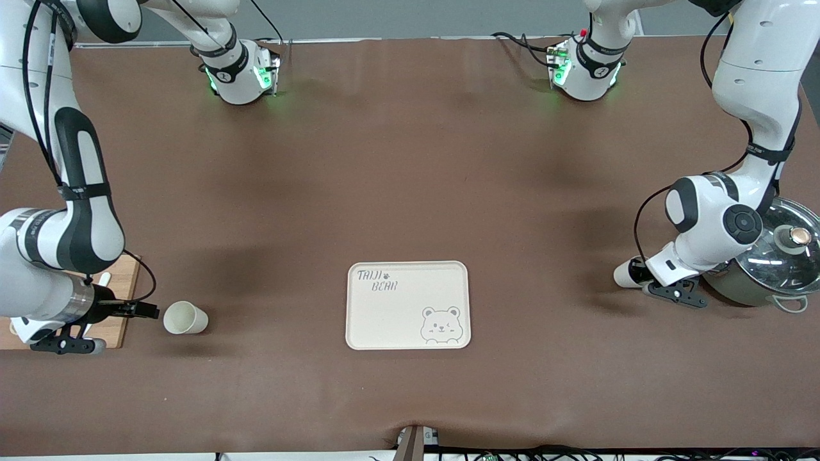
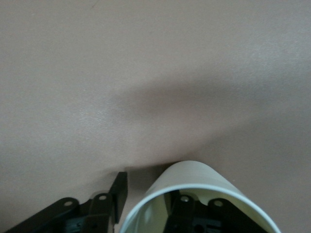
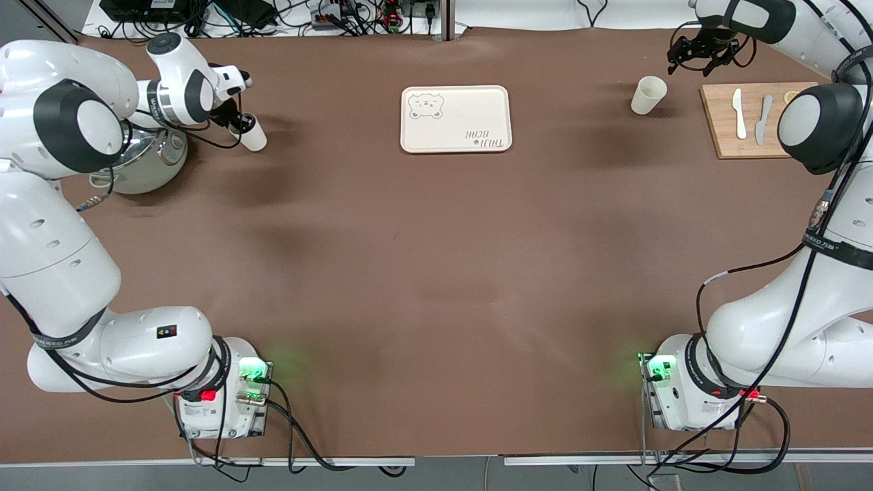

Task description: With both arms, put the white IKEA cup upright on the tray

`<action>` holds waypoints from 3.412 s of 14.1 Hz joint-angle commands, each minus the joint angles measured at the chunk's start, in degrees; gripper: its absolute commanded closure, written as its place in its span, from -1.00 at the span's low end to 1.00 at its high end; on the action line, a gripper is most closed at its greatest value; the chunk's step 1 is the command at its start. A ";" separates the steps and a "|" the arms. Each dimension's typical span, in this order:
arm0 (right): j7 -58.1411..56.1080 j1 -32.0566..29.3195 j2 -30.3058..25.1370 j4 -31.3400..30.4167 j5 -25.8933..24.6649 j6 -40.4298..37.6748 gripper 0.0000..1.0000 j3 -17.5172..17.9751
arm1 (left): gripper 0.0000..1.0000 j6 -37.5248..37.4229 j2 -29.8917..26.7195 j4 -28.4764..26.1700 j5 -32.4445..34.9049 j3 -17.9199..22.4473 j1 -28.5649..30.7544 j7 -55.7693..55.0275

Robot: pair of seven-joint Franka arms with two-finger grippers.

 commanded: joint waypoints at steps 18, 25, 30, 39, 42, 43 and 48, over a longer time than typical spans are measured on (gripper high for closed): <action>1.18 0.30 5.16 -1.08 0.40 5.67 -1.00 -0.03 | 1.00 -17.44 6.80 28.18 0.03 0.05 -26.09 -54.04; 1.26 0.82 5.17 -2.14 0.40 6.21 -0.94 0.06 | 1.00 -21.78 12.08 34.09 0.03 0.49 -33.65 -62.74; 1.26 1.44 4.90 -2.14 0.40 5.77 -0.09 0.06 | 1.00 -21.60 16.30 39.80 -0.06 0.58 -37.87 -68.56; 1.61 1.62 4.73 -1.18 1.02 -1.70 1.00 0.41 | 1.00 -17.74 21.40 41.13 0.03 1.45 -40.69 -69.88; 1.79 1.70 4.73 -1.09 1.10 -1.71 1.00 0.50 | 1.00 -17.12 22.19 41.13 0.03 2.25 -41.57 -69.88; 1.79 1.62 4.73 -0.91 1.10 -1.71 1.00 0.67 | 1.00 -16.94 22.28 41.13 0.03 2.42 -41.74 -69.88; 2.58 1.61 3.58 1.10 4.86 -5.47 1.00 3.14 | -1.00 -17.55 21.41 41.13 0.20 3.74 -42.10 -73.65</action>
